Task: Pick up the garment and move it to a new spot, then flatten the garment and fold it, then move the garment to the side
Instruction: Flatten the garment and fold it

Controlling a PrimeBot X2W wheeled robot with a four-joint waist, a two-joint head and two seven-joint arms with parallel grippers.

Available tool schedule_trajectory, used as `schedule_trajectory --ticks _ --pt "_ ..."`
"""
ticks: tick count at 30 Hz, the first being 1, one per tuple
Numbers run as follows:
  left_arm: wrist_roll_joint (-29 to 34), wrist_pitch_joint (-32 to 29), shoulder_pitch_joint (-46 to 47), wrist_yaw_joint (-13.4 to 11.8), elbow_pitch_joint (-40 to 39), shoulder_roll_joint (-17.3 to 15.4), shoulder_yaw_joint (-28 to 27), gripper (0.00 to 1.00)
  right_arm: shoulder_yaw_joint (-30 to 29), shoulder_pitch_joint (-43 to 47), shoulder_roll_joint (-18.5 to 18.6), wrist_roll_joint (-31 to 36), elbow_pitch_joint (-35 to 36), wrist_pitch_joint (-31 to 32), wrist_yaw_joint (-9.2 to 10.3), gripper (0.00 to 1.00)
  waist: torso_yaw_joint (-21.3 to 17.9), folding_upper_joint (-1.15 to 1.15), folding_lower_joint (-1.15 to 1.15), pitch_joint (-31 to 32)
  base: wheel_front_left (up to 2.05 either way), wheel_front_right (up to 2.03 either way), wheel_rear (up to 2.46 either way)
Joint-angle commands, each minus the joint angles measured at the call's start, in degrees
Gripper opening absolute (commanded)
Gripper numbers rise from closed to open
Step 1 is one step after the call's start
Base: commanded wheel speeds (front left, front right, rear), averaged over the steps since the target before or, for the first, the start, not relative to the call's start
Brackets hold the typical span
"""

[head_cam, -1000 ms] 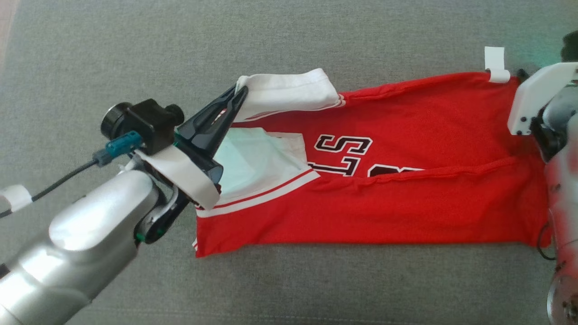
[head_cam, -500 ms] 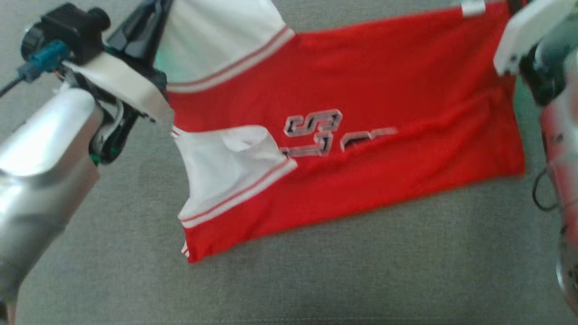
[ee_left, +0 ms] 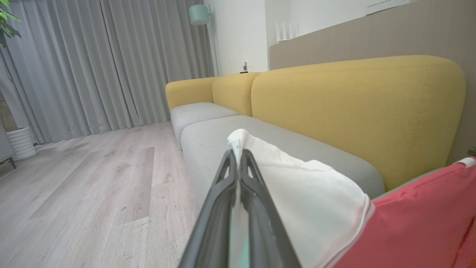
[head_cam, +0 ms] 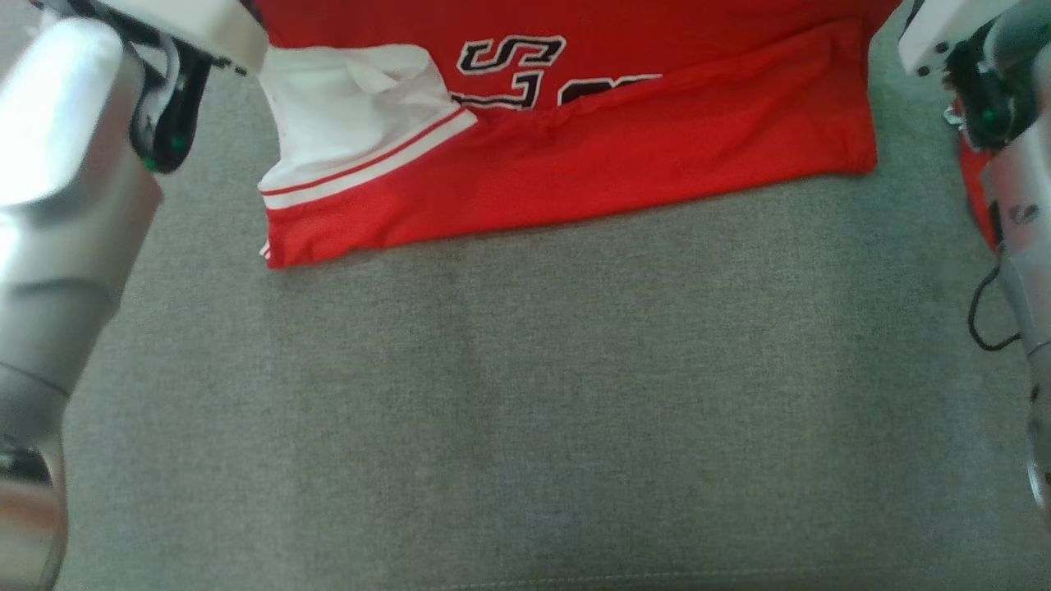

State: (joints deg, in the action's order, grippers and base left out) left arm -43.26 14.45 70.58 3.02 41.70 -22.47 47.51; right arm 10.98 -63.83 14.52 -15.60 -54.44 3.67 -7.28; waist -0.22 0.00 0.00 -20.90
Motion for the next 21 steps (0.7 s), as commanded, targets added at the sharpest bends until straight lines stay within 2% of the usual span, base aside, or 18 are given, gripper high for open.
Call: schedule_trajectory --ticks 1,6,10,15,21 --pt "1.4 0.5 0.4 0.6 -1.2 -1.8 -2.9 0.0 1.4 -0.6 -0.5 -1.7 1.4 -0.6 -0.21 0.0 0.3 0.0 0.0 0.5 0.0 0.0 0.0" --pt "3.0 0.5 -5.2 2.4 -2.7 -1.0 -5.2 0.0 5.1 2.4 1.8 -6.4 0.9 -0.7 -0.21 0.0 1.5 0.0 0.0 2.1 0.0 0.0 0.0" --pt "2.8 0.5 -10.9 3.2 -5.0 -1.1 -7.0 0.0 8.9 6.4 3.3 -13.0 2.3 2.7 -0.21 0.0 2.5 0.0 0.0 4.1 0.0 0.0 0.0" --pt "4.2 -1.0 -17.3 4.1 -6.7 -3.0 -1.6 0.0 14.3 11.5 7.8 -18.2 4.4 6.2 -0.21 0.0 3.3 0.0 0.0 6.5 0.0 0.0 0.0" --pt "3.5 -3.8 -22.3 4.4 -8.5 -5.5 3.1 0.0 19.6 15.1 12.3 -21.3 5.7 8.5 -0.21 0.0 3.8 0.0 0.0 7.4 0.0 0.0 0.0"
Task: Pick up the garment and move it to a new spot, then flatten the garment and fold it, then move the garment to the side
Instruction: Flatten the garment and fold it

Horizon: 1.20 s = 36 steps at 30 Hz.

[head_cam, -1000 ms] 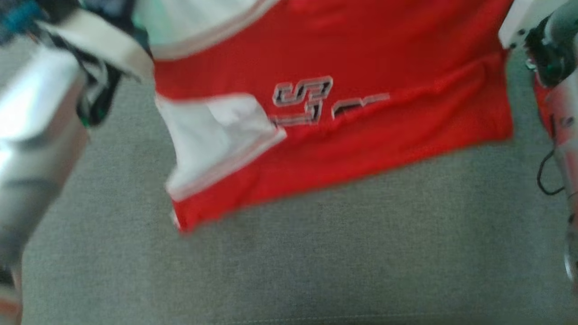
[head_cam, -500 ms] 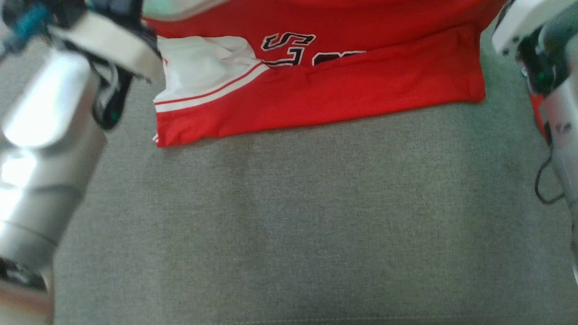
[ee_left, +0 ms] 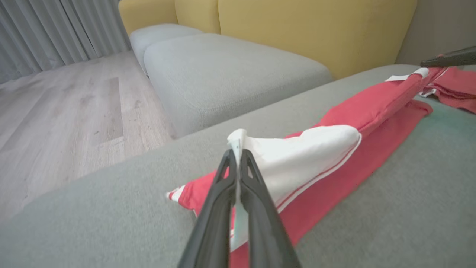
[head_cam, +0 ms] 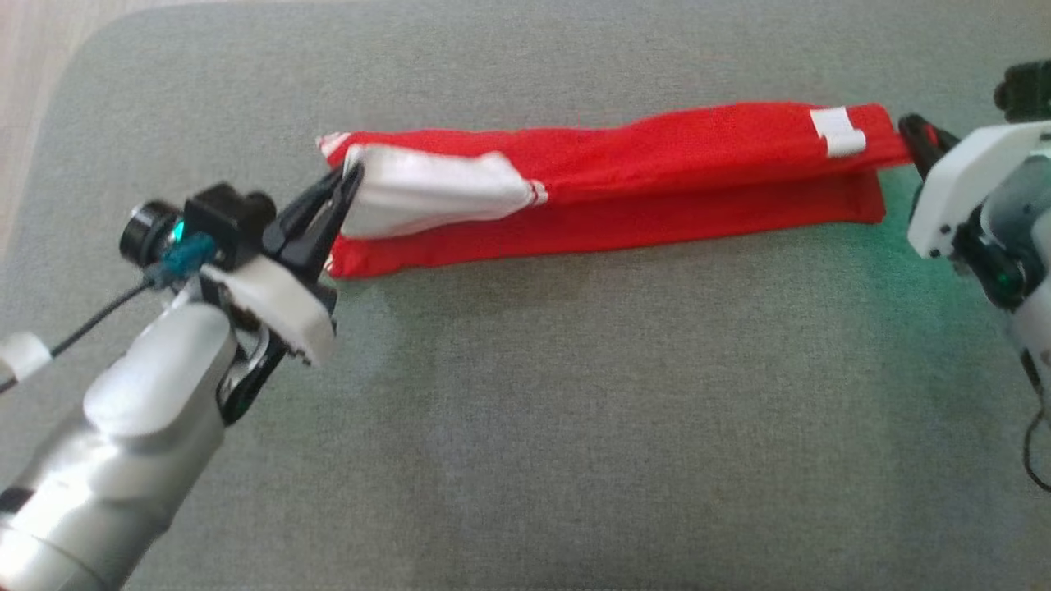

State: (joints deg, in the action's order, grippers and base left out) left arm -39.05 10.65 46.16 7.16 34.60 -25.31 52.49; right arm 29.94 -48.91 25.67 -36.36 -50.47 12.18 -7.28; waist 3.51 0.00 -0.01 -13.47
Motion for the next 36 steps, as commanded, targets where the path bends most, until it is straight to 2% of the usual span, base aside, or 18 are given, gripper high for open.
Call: schedule_trajectory --ticks 1,6,14,25,26,27,28,29,33,36 --pt "-1.0 0.0 1.7 0.2 -1.4 -2.9 -1.6 0.0 1.3 0.4 1.7 -0.9 1.8 0.3 -0.21 0.0 0.2 0.0 0.01 -0.1 0.0 0.0 0.0" --pt "-2.7 0.4 1.1 0.3 0.3 -3.0 -1.8 0.0 4.4 0.5 3.5 -2.0 2.6 0.7 -0.21 0.0 0.3 0.0 0.01 -1.4 0.0 0.0 0.0" --pt "-2.5 2.0 3.7 0.3 3.9 -2.0 -1.0 0.0 8.9 -1.0 4.2 -2.2 2.8 0.9 -0.21 0.0 0.0 0.0 0.01 -3.2 0.0 0.0 0.0" --pt "-2.5 1.9 3.9 0.3 7.2 -1.7 8.1 0.0 13.7 -2.3 4.2 -3.0 -0.1 0.7 -0.21 0.0 -0.3 0.0 0.01 -3.9 0.0 0.0 0.0" --pt "-2.6 1.6 3.9 0.3 7.7 -1.8 8.8 0.0 14.0 -2.4 4.3 -3.0 -0.4 0.5 -0.21 0.05 -0.3 0.0 0.01 -3.8 0.0 0.0 0.0" --pt "-2.6 1.7 4.1 0.3 8.6 -1.8 8.8 0.18 14.3 -2.6 4.3 -2.6 -0.8 -0.1 -0.21 0.94 -0.2 0.0 0.01 -3.7 0.0 0.0 0.0" --pt "-2.5 1.9 4.2 0.0 9.7 -1.6 8.7 0.73 14.5 -2.7 4.2 -2.5 -1.2 -0.5 -0.21 1.0 -0.3 0.0 0.01 -3.6 0.0 0.0 0.0" --pt "-2.5 2.2 4.2 -0.5 10.6 -1.4 8.5 1.0 14.7 -2.7 3.9 -2.8 -1.3 -0.9 -0.21 1.0 -0.3 0.0 0.01 -3.3 0.0 0.0 0.0" --pt "-3.9 3.8 4.2 -2.7 12.8 0.4 5.5 1.0 12.8 -3.2 2.9 -5.2 -1.0 -4.7 -0.21 1.0 -0.6 0.0 0.01 -1.8 0.0 0.0 0.0" --pt "-5.8 4.3 4.1 -5.2 10.1 1.8 -0.7 1.0 10.3 -2.8 1.6 -8.3 0.6 -9.1 -0.21 1.0 -0.8 0.0 0.01 -0.1 0.0 0.0 0.0"
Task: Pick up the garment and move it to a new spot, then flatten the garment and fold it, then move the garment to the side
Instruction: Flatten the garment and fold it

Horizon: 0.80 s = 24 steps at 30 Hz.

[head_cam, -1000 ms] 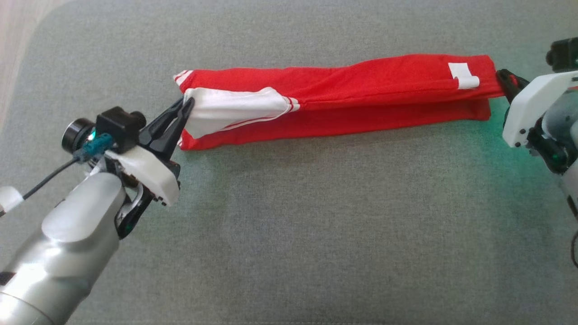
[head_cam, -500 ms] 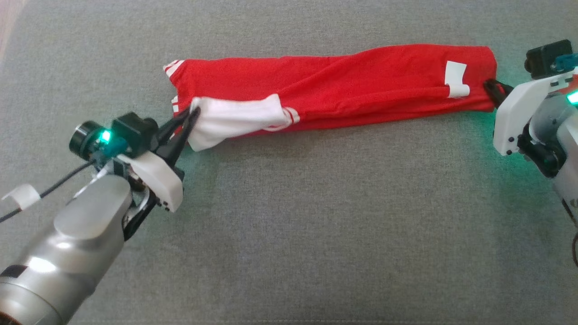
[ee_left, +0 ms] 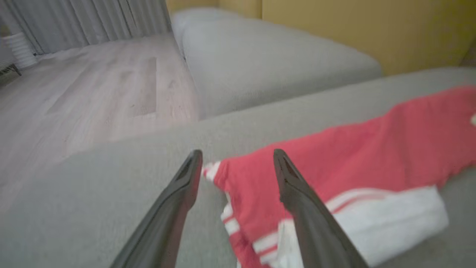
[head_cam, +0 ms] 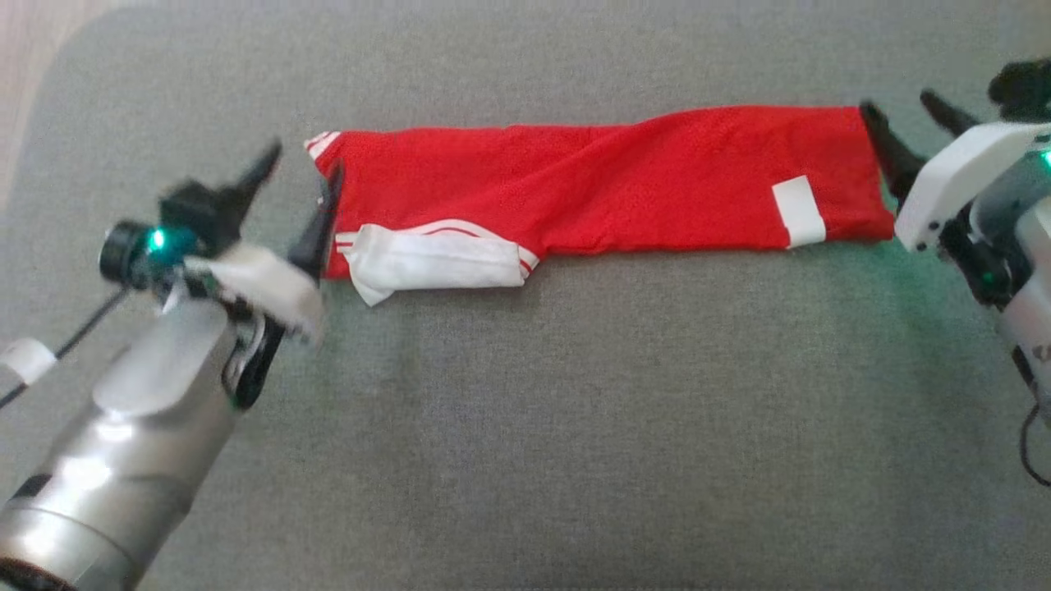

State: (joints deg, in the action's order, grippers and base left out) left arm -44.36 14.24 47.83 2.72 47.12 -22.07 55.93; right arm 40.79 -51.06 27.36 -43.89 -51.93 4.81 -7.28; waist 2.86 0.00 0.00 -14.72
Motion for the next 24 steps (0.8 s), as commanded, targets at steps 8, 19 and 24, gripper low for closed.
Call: schedule_trajectory --ticks 8,19,24 --pt "3.7 0.7 -10.8 -6.4 -23.8 2.3 -29.3 1.0 -7.6 3.6 -4.5 0.7 6.9 -18.4 -0.21 1.0 -0.6 0.0 0.0 7.2 0.0 0.0 0.0" --pt "18.0 0.7 -34.0 -7.5 -38.6 12.2 -43.4 1.0 -34.8 29.8 -21.1 24.7 30.2 -19.8 -0.21 1.0 0.2 0.0 0.0 11.2 0.0 0.0 0.0" --pt "21.8 0.7 -39.2 -6.1 -38.9 14.7 -44.7 1.0 -36.0 37.6 -23.7 29.7 34.0 -19.8 -0.21 1.0 -0.1 0.0 0.0 11.1 0.0 0.0 0.0"
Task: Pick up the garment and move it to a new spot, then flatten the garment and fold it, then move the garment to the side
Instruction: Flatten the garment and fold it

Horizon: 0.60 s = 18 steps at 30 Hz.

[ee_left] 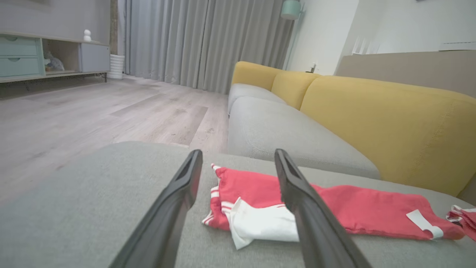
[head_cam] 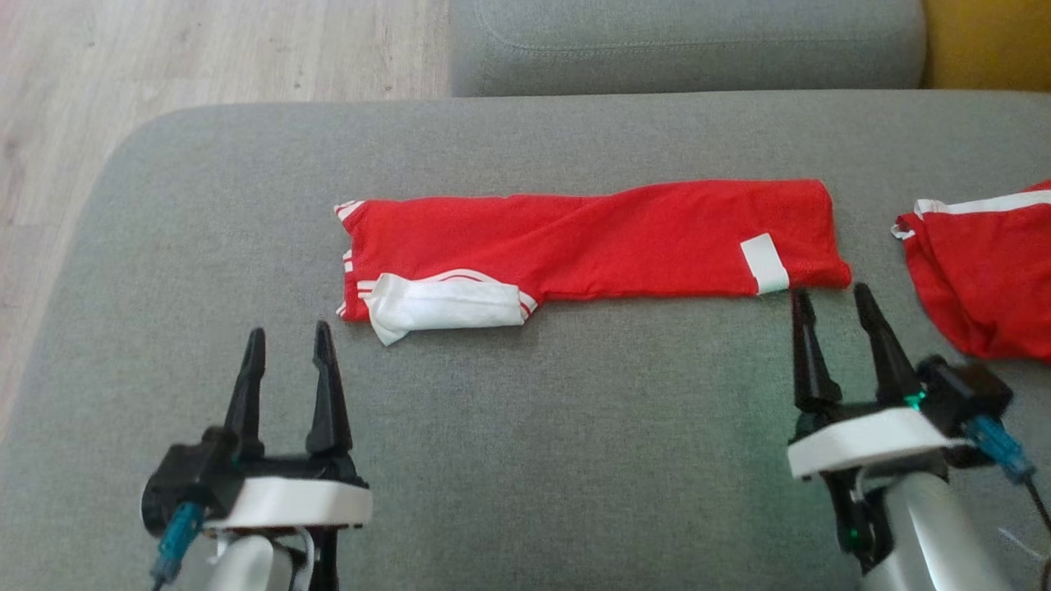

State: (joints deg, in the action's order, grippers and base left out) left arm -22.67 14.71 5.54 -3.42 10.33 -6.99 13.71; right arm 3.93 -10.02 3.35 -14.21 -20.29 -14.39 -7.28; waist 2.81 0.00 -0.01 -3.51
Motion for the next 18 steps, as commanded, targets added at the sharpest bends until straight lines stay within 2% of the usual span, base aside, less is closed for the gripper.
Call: schedule_trajectory --ticks 1,7,10,18 --pt "0.7 0.3 2.3 0.4 -2.2 0.2 -3.0 1.0 0.5 -2.4 0.0 0.5 2.8 -0.6 -0.21 1.0 0.0 0.0 0.01 -0.4 0.0 0.0 0.0" --pt "3.6 0.3 2.1 3.6 -2.4 2.5 -5.2 1.0 -1.0 -2.8 -0.4 2.2 2.8 -0.6 -0.21 1.0 0.6 0.0 0.01 -4.4 0.0 0.0 0.0" --pt "4.5 0.3 3.9 4.7 -2.0 3.1 -5.6 1.0 -4.8 -6.2 -0.4 4.4 0.9 0.1 -0.21 1.0 1.4 0.0 0.01 -6.9 0.0 0.0 0.0" --pt "5.6 0.3 7.9 6.8 -0.4 3.9 -5.0 1.0 -17.3 -18.1 -0.5 11.4 -12.3 5.5 -0.21 1.0 4.1 0.0 0.01 -12.5 0.0 0.0 0.0"
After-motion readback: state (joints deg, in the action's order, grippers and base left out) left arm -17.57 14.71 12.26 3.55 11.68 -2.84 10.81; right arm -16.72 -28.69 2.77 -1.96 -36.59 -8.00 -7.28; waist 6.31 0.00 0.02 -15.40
